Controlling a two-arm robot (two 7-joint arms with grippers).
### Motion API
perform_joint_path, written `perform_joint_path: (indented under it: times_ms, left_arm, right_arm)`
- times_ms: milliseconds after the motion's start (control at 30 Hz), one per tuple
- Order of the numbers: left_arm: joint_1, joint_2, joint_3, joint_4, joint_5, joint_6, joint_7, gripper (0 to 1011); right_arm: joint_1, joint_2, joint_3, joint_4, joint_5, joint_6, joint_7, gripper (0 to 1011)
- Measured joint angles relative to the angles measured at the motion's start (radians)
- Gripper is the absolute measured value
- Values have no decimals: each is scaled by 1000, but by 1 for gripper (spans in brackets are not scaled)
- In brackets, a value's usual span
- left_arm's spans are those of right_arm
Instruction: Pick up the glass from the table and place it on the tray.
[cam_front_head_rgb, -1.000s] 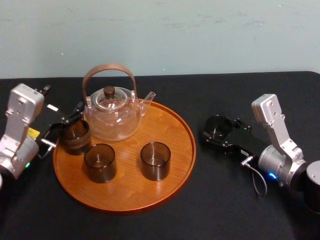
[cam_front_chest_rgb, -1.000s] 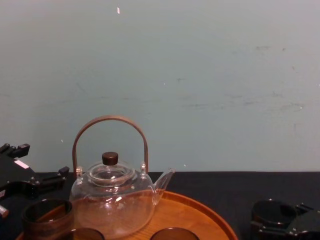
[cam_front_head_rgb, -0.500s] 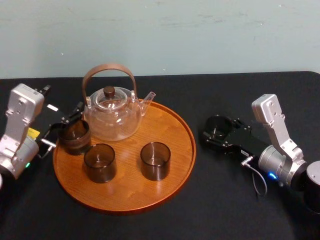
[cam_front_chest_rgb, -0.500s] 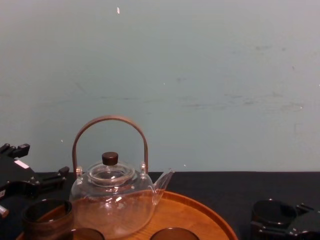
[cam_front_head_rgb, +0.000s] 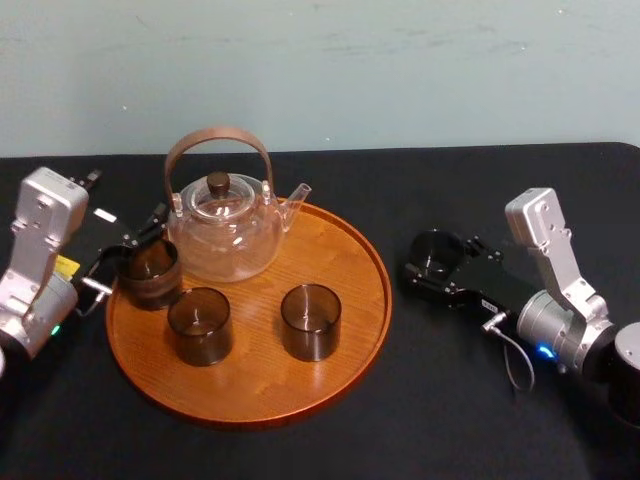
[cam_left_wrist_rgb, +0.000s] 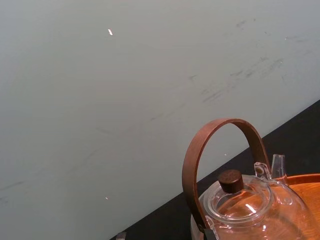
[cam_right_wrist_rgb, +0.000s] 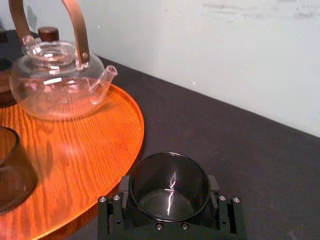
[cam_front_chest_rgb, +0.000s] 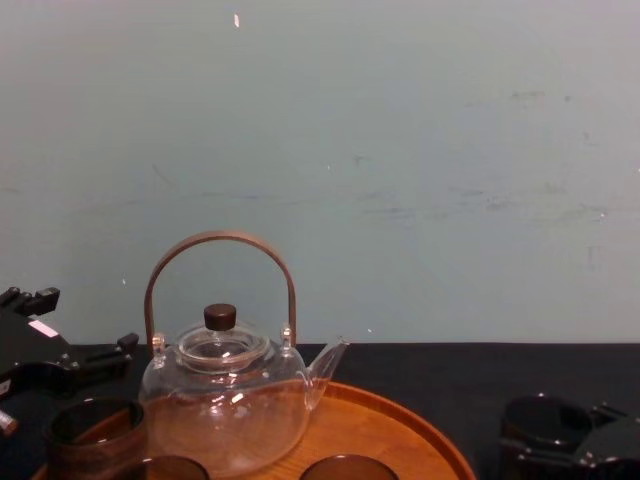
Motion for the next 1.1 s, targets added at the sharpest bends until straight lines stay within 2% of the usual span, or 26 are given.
perform_joint_path:
  times_ms: [300,500,933,1100]
  left_arm:
    - [0,0,0,0,0,0,0,1001]
    - [0,0,0,0,0,0,0,1001]
    - [0,0,0,0,0,0,0,1001]
    - [0,0,0,0,0,0,0,1001]
  right_arm:
    - [-20,18,5,-83,14,-7,10,908]
    - [-15,20,-16,-128,13,-8,21,908]
    - [47,-12,-90,-96,-23,-17,35,908]
    - [66,-23,-106,-77,-32,-19,38,908]
